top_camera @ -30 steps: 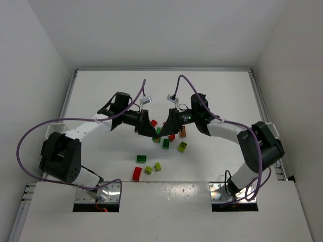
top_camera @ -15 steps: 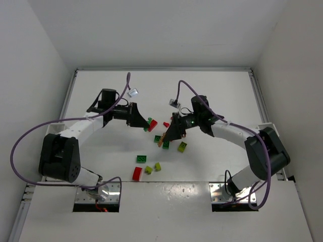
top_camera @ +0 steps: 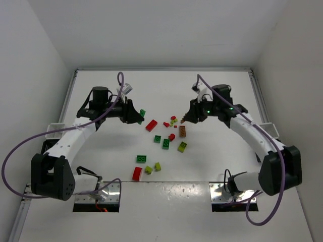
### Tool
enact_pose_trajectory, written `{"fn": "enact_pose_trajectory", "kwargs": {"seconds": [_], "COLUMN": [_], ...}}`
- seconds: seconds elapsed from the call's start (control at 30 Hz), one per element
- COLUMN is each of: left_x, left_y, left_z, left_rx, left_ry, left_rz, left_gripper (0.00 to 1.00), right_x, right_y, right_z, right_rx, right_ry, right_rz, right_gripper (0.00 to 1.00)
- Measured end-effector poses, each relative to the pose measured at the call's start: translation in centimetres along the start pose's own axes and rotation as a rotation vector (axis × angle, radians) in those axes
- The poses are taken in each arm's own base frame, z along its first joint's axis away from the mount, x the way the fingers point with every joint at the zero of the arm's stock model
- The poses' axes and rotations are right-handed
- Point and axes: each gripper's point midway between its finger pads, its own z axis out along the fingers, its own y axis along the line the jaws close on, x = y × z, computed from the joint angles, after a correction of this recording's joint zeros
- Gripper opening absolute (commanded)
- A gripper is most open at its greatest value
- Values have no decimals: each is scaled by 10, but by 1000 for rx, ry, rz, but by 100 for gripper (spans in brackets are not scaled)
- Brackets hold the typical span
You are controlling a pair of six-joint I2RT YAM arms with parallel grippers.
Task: Sort the legos into containers by color
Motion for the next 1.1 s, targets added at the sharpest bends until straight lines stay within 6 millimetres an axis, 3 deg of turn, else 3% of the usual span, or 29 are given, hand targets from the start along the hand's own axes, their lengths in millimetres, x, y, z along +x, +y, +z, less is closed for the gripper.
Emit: {"fn": "enact_pose_trajectory", "kwargs": {"seconds": [0.13, 0.43, 0.6, 0.77, 1.1], "left_x": [-5, -15, -16, -16, -27], "left_y": [21, 51, 54, 56, 57], "left_z": [-1, -2, -3, -4, -5], "left_rx": [-119, -251, -272, -285, -301], "left_ry": [13, 27, 27, 29, 18], "left_rz": [-2, -22, -18, -16, -5], "left_gripper": [0, 0, 0, 0, 0], "right_x": [-17, 30, 29, 38, 84], "right_y": [-57, -154, -198, -222, -235], "right_z": [-54, -170, -238, -281, -319], "right_rx": [292, 753, 962, 1085, 1134], "right_ry": [-25, 124, 134, 176, 287], "right_rz": [-30, 115, 190, 220, 305], "right_gripper": [0, 0, 0, 0, 0]}}
